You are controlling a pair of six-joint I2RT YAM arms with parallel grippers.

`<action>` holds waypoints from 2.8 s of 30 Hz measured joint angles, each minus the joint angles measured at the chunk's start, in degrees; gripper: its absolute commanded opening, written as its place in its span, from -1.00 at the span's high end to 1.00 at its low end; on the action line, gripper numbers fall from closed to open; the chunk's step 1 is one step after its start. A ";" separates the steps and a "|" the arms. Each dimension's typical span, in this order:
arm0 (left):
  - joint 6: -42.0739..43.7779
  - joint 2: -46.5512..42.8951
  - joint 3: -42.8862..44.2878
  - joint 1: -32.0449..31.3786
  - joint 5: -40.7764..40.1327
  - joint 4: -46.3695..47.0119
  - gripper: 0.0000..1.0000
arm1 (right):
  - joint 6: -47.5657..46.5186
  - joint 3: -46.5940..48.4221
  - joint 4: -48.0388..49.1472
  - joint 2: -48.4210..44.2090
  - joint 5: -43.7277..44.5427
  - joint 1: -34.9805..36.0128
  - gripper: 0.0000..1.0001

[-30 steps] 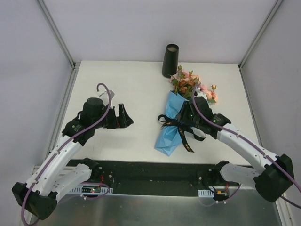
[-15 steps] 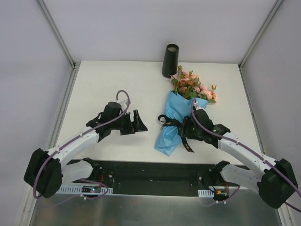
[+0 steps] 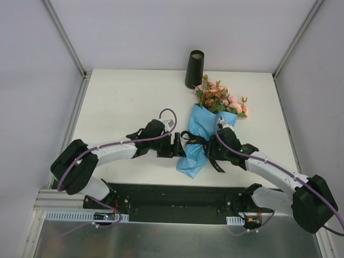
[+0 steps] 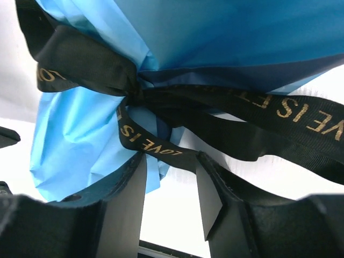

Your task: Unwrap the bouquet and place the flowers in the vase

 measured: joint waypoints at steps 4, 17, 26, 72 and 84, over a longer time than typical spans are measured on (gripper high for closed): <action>0.17 2.08 1.05 -1.97 -1.20 1.33 -0.60 | -0.70 -1.70 1.27 -0.39 0.04 0.00 -0.03; 0.11 8.31 2.84 -5.33 -4.57 2.80 -0.27 | 1.55 -1.53 -0.48 0.17 4.26 0.00 0.09; 0.15 8.31 3.32 -5.70 -7.91 2.14 -0.17 | 3.61 -1.66 -1.42 -0.07 3.06 0.00 -0.12; 1.70 5.60 6.64 -7.96 -17.16 -4.94 -0.22 | 7.67 -4.24 2.56 3.23 9.73 0.74 0.11; 3.19 3.93 6.64 -7.96 -19.08 -7.37 -0.20 | -2.73 2.01 2.16 -0.39 5.70 0.68 -0.04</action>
